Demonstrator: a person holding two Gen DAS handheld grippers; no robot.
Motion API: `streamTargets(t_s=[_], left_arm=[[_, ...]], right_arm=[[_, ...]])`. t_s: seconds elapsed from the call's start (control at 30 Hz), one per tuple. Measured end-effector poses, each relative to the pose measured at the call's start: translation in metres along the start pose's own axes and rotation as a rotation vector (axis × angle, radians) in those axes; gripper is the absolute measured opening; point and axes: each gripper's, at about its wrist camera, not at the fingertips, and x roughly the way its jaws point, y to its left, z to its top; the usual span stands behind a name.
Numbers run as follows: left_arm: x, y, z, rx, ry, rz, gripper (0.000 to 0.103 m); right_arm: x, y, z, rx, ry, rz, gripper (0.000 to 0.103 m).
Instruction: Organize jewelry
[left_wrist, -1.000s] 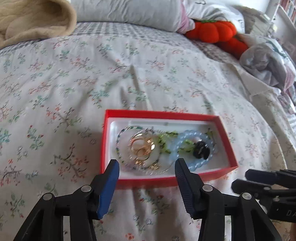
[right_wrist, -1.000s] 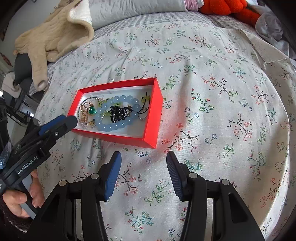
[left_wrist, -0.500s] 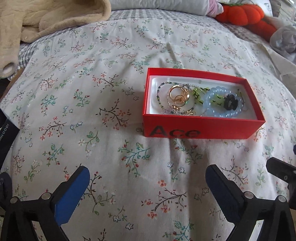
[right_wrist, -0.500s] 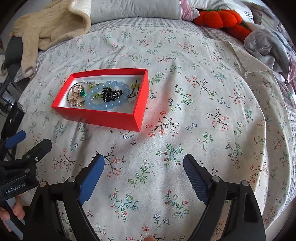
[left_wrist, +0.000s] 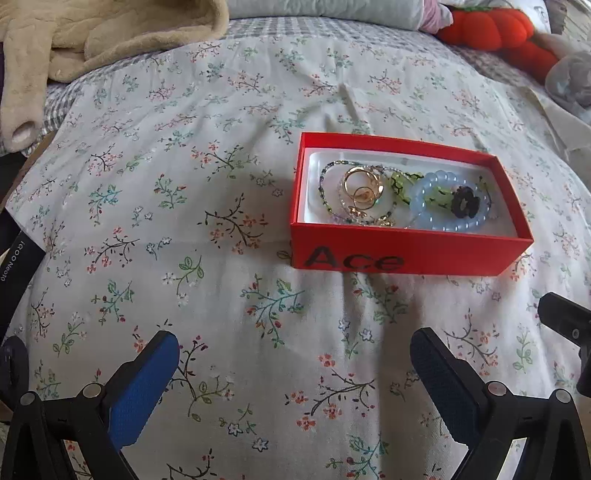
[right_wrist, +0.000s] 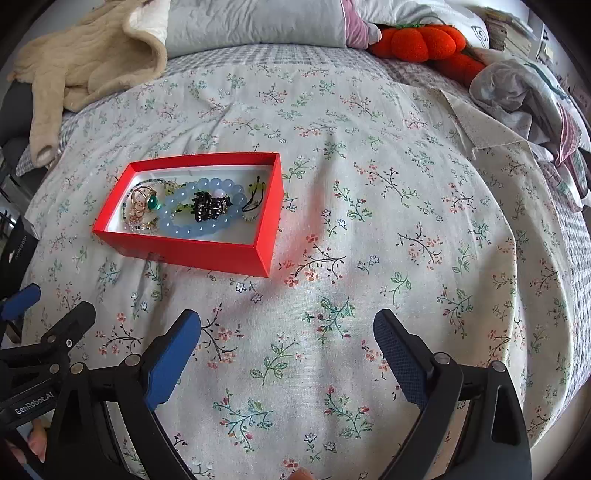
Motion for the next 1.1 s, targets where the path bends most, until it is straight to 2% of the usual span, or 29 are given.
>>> streamTargets(t_s=[0.5,1.1], left_arm=[[0.007,-0.002,-0.002,0.014,0.02,0.014,0.103],[0.011,-0.003,-0.002,0.02,0.031,0.017,0.103]], right_arm=[[0.002,0.011,-0.004,-0.045,0.008,0.0,0.096],[0.0,0.009,-0.003,-0.038,0.005,0.008,0.096]])
